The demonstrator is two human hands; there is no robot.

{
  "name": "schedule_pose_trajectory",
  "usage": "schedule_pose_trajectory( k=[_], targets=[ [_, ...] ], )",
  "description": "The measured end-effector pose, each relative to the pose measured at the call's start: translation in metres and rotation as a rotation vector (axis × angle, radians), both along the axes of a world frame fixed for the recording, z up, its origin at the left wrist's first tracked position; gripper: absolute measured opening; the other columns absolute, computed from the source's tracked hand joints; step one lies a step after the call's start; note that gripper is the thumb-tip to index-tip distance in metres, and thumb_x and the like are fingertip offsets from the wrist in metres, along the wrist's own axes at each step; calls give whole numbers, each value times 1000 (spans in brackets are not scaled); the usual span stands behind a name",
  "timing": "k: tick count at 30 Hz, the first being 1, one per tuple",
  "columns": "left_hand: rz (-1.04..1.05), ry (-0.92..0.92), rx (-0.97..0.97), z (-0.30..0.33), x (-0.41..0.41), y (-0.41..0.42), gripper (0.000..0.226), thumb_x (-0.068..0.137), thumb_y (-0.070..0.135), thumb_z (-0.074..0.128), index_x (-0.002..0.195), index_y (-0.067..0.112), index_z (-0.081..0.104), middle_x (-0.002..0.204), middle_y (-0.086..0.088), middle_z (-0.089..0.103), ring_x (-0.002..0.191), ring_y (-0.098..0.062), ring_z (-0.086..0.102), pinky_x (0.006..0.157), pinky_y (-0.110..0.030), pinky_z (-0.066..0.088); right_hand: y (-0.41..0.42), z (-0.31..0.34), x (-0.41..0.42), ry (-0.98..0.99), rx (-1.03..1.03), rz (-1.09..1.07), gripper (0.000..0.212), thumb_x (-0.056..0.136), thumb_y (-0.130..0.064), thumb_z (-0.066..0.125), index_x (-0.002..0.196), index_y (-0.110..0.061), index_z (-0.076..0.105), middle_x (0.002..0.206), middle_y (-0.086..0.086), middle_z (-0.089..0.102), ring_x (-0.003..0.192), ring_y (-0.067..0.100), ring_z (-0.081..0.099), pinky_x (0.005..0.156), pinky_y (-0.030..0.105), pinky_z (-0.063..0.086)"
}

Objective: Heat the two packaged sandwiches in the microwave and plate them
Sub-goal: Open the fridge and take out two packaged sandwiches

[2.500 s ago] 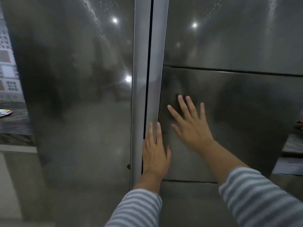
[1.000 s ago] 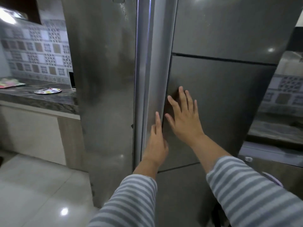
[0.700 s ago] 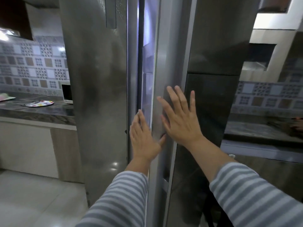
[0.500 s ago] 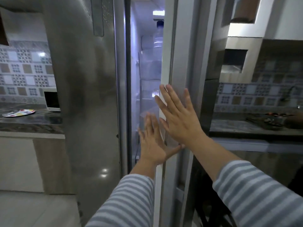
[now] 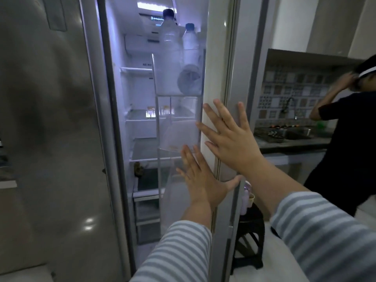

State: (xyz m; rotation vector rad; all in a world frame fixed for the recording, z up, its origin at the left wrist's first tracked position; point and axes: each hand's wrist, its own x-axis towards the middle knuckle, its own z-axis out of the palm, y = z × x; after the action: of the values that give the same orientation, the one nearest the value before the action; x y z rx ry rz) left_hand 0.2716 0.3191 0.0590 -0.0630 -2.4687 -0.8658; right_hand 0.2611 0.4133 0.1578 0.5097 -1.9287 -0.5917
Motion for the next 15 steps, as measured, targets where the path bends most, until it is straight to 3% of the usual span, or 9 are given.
schedule_pose_trajectory(
  k=[3, 7, 9, 11, 15],
  targets=[
    [-39, -18, -26, -1, 4, 7, 138, 60, 88, 49, 132, 19, -47, 144, -5, -50, 134, -21, -44, 114, -59, -13, 11, -1, 4, -21, -17, -17, 59, 94, -45, 43, 149, -29, 28, 161, 8, 6, 148, 30, -1, 113, 66, 0],
    [-110, 1, -170, -6, 11, -5, 116, 75, 82, 37, 137, 24, -42, 141, 1, -54, 132, -17, -46, 116, -56, -12, 11, -7, 15, -69, -126, -24, 57, 95, -41, 41, 148, -26, 29, 161, 11, 7, 148, 29, 1, 113, 65, -1],
    [-120, 70, -253, -15, 14, -25, 102, 82, 76, 28, 139, 25, -39, 147, 5, -46, 138, -14, -38, 117, -56, -6, -1, -13, 22, -90, -210, 17, 52, 94, -37, 45, 144, -22, 39, 159, 16, 16, 148, 30, 7, 114, 62, -3],
    [-111, 148, -228, -22, 17, -54, 95, 85, 67, 32, 147, 24, -26, 156, 4, -30, 144, -14, -25, 117, -57, -2, -20, -21, 28, -108, -246, 63, 43, 94, -33, 45, 135, -19, 50, 155, 17, 28, 147, 31, 16, 115, 59, -5],
    [4, 15, -253, -20, 27, -123, 96, 88, 51, 49, 151, 19, -16, 159, 1, -20, 146, -17, -18, 118, -56, -1, -69, -39, 35, -194, -296, 179, 37, 92, -30, 37, 117, -18, 61, 144, 15, 46, 140, 31, 34, 114, 58, 19]
  ],
)
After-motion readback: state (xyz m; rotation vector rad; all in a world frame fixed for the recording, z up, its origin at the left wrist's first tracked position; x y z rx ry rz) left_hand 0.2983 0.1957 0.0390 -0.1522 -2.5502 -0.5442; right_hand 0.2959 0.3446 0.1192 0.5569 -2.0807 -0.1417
